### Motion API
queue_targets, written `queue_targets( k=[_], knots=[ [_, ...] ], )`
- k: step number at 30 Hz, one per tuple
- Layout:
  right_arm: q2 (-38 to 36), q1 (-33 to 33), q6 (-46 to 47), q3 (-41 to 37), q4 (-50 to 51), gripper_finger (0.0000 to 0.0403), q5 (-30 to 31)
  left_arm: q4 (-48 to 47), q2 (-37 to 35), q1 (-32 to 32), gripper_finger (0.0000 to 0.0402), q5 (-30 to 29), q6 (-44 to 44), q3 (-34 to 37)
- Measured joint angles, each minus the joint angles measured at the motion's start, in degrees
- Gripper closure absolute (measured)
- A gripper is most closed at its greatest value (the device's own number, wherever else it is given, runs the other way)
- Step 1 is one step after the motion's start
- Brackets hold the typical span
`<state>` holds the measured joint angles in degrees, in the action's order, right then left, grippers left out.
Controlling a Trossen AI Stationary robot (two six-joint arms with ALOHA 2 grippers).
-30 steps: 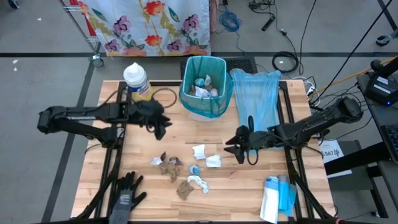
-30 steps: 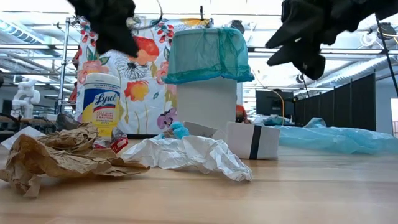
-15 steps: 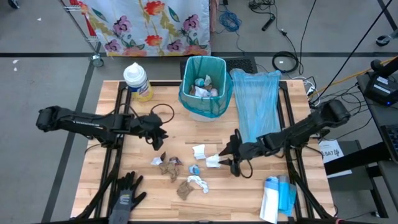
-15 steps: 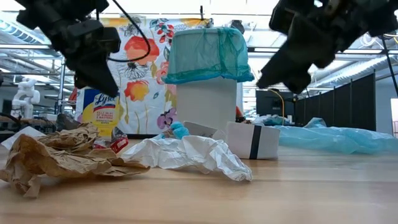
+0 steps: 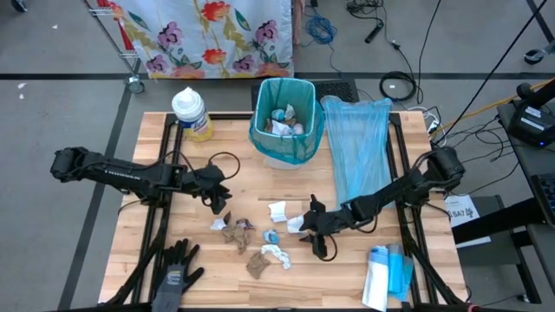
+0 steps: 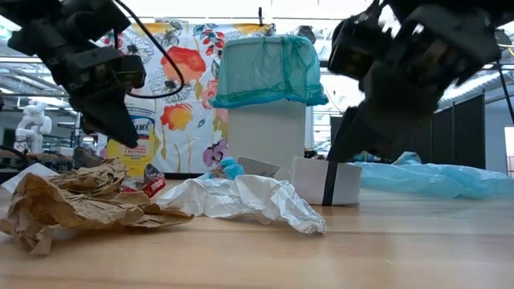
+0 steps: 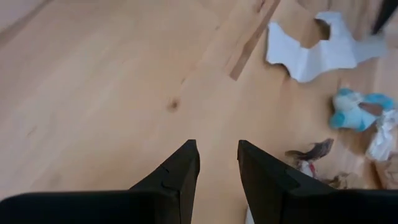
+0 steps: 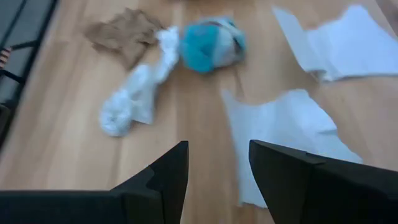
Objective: Place trash/remove bag and relplace
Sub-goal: Put the right white paper piece into the trash bin
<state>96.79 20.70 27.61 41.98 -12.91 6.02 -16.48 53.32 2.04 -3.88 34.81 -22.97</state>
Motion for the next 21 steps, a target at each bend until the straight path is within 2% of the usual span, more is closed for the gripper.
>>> queue_targets(
  k=[5, 7, 11, 16, 21],
  knots=[
    [2.5, -1.6, 0.6, 0.0, -0.1, 0.0262, 0.1, 1.7, 0.0, 0.4, 0.0286, 0.2, 0.0, 0.0],
    [3.4, -2.4, 2.5, 0.0, 0.2, 0.0293, 0.0, 2.1, 0.0, 0.4, 0.0286, 0.2, 0.0, 0.0],
    [3.6, -4.0, 7.2, 0.0, 1.2, 0.0384, -1.8, 2.4, 0.0, 0.4, 0.0286, 0.2, 0.0, 0.0],
    [-1.3, -4.8, 9.4, 0.0, 3.6, 0.0400, -3.0, 2.5, 0.0, 0.4, 0.0286, 0.6, -0.1, -0.1],
    [-12.4, -4.9, 11.5, 0.0, 13.2, 0.0402, 0.2, 2.5, 0.0, 0.4, 0.0286, 0.6, -0.1, -0.1]
  ],
)
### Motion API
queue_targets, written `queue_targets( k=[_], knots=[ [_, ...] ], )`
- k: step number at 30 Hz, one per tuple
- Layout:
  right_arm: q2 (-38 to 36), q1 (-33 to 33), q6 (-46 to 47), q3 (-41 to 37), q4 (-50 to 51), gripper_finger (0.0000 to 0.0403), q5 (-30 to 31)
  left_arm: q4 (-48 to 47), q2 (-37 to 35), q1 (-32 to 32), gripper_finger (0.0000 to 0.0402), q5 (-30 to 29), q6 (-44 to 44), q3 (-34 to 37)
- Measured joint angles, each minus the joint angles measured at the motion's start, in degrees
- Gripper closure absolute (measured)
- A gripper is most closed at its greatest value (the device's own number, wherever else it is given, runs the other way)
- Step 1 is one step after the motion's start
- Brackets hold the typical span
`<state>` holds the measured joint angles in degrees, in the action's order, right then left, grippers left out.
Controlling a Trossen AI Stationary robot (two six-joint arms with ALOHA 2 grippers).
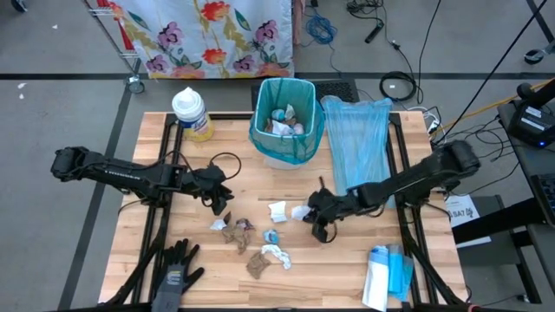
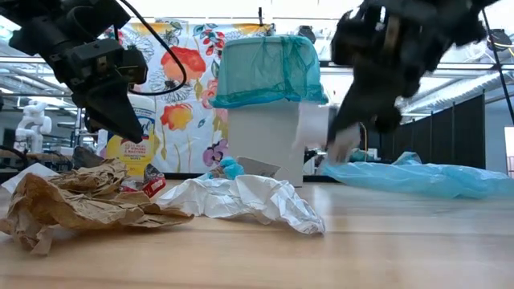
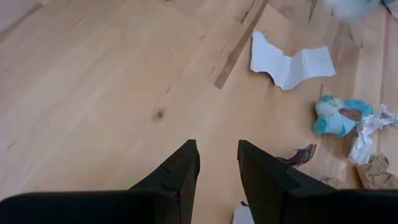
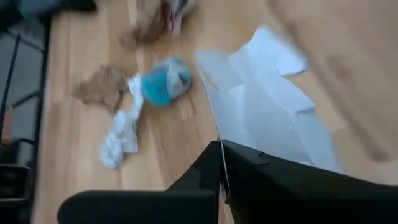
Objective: Place trash/remove bag and relplace
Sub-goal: Put the right white paper piece into the trash bin
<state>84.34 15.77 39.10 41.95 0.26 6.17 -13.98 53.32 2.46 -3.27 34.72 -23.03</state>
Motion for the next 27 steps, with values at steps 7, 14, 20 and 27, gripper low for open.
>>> queue_targets(
  k=[7, 14, 20, 27],
  knots=[
    [-16.1, 0.0, 0.7, 5.4, 16.3, 0.0403, 7.0, 0.0, 0.0, 0.0, 0.0286, 0.0, -0.5, 0.0],
    [-19.4, -2.1, -15.1, 22.1, 31.8, 0.0403, 16.0, 0.0, 0.0, 0.0, 0.0286, 0.0, -0.5, 0.0],
    [-17.8, -11.3, -27.8, 31.4, 29.7, 0.0403, 16.4, 0.3, 0.0, 0.0, 0.0286, 0.0, -0.5, 0.0],
    [-13.0, -23.4, -34.3, 32.9, 21.1, 0.0403, 7.2, 5.3, 0.0, 0.0, 0.0286, 0.0, -0.5, -0.1]
  ],
)
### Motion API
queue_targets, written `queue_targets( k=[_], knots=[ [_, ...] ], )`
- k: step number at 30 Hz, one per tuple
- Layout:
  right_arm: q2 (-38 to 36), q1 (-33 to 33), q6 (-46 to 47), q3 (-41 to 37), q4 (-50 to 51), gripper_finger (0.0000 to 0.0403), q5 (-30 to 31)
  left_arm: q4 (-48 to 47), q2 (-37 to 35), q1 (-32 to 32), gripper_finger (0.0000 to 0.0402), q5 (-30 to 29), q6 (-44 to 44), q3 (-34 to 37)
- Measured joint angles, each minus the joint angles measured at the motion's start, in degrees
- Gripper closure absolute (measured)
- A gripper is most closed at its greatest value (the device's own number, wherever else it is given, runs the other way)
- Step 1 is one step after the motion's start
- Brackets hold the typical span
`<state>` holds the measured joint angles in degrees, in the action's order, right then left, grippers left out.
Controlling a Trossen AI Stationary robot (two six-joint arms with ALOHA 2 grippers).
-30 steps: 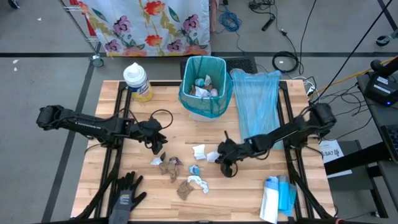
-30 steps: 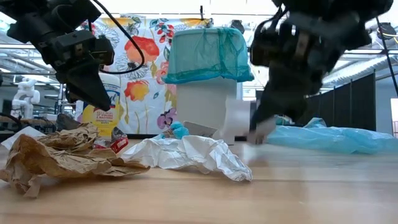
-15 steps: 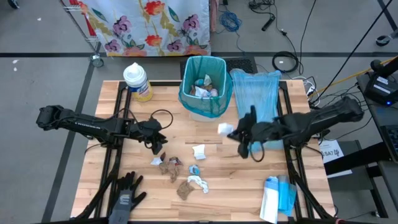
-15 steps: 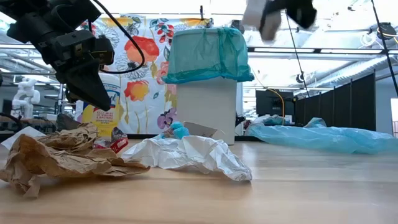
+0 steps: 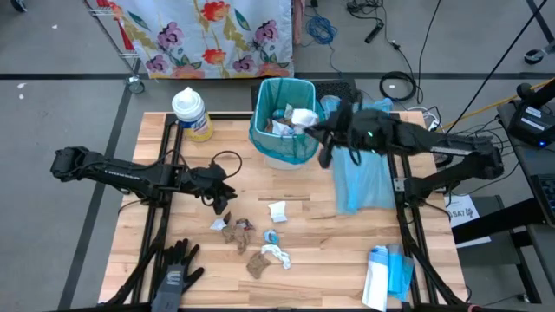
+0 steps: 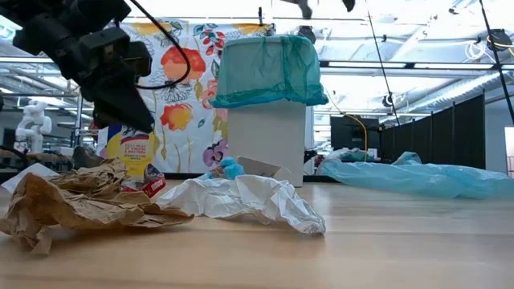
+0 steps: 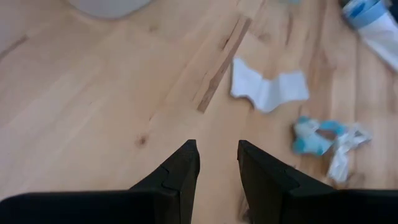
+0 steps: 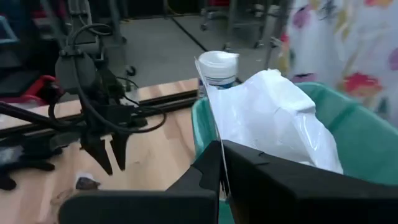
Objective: Place trash/remove bag and relplace
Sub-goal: Put the right white paper piece into the trash bin, then put the left white paper piece into the trash bin
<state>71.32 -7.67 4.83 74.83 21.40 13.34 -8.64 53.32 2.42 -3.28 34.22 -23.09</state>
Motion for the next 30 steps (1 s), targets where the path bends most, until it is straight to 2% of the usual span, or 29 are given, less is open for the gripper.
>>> queue_targets(
  k=[2, 4, 9, 13, 19, 24, 30],
  knots=[
    [2.5, -2.9, -0.2, 0.0, -3.5, 0.0403, -4.4, 1.5, 0.0, -0.1, 0.0286, -0.2, 0.0, 0.0],
    [5.2, -5.1, 0.0, 0.0, -7.4, 0.0403, -6.1, 1.9, 0.0, -0.1, 0.0286, -0.4, 0.0, 0.0],
    [10.4, -9.3, 2.8, 0.0, -16.0, 0.0396, -6.2, 1.9, 0.0, -0.1, 0.0286, -0.4, -0.1, 0.0],
    [12.3, -12.7, 6.7, 0.0, -18.9, 0.0357, -6.2, 1.8, 0.0, -0.1, 0.0286, -0.4, 0.0, 0.0],
    [12.1, -15.2, 10.8, 0.0, -18.9, 0.0275, -6.1, 1.7, 0.0, -0.1, 0.0286, 0.0, 0.6, 0.0],
    [8.2, -14.7, 11.3, 0.0, -18.0, 0.0235, -6.2, 1.7, 0.0, -0.1, 0.0286, 0.0, 1.4, 0.0],
    [0.3, -11.6, 14.9, 0.0, -3.2, 0.0219, -6.2, 1.6, 0.0, -0.1, 0.0286, 0.0, 1.4, 0.0]
  ],
)
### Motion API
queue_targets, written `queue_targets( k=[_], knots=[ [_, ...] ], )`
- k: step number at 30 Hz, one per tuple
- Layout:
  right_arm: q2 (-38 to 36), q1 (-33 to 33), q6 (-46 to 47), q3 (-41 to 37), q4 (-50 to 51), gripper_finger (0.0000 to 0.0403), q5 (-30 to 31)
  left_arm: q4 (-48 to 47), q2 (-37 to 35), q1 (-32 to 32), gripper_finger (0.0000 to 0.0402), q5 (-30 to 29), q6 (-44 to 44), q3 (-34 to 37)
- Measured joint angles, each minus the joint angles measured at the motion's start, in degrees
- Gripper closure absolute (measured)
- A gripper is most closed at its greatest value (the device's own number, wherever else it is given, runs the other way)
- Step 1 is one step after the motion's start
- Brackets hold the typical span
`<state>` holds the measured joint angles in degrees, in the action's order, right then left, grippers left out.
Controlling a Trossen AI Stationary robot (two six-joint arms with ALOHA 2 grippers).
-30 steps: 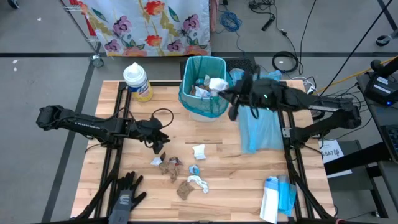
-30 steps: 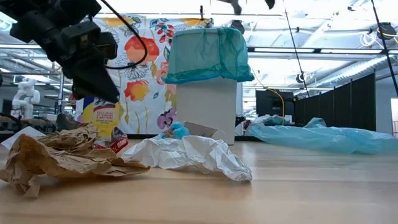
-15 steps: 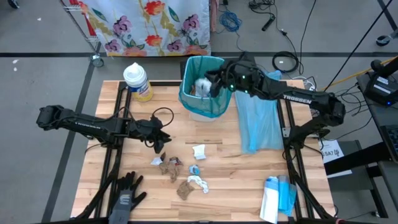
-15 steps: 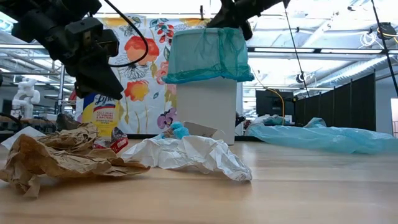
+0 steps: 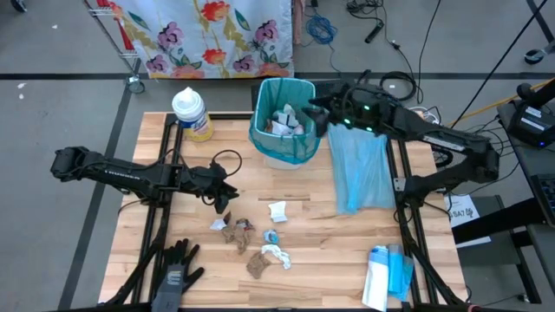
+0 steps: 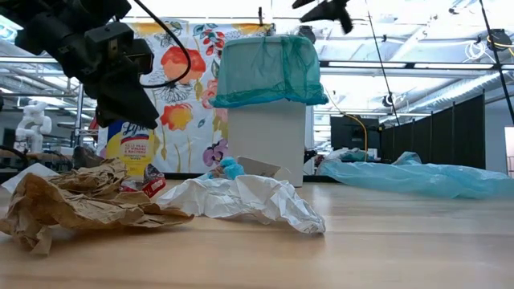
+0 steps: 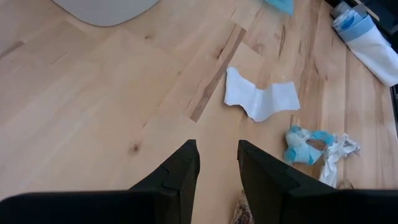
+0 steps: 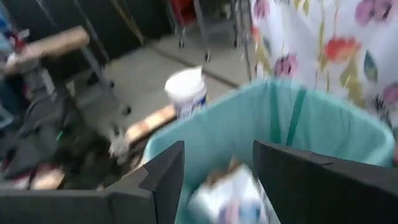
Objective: Place trash/remove bag and relplace
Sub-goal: Put the left white paper piece into the trash bin
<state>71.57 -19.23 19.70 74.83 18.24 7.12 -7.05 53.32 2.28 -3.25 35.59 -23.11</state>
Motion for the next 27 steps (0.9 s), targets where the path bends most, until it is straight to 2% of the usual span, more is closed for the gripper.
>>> queue_targets(
  k=[7, 13, 19, 23, 27],
  knots=[
    [-5.3, 9.5, 2.2, 0.0, 20.7, 0.0240, 0.0, -0.3, 0.0, 0.1, 0.0286, 2.7, 1.4, -0.1],
    [-4.7, 17.3, 8.7, -1.6, 29.3, 0.0249, 1.0, -11.2, 0.0, 2.3, 0.0295, 3.1, 12.2, -4.4],
    [-4.6, 23.1, 16.1, -9.5, 28.9, 0.0250, 10.4, -19.9, 0.0, 4.6, 0.0310, 2.7, 22.5, -7.7],
    [-4.6, 25.3, 21.9, -16.4, 23.7, 0.0250, 10.8, -19.9, 1.1, 5.5, 0.0313, 2.7, 25.4, -7.7],
    [-4.6, 27.5, 25.8, -23.9, 14.3, 0.0250, 10.6, -20.2, 3.1, 6.3, 0.0313, 2.9, 26.7, -7.7]
  ],
)
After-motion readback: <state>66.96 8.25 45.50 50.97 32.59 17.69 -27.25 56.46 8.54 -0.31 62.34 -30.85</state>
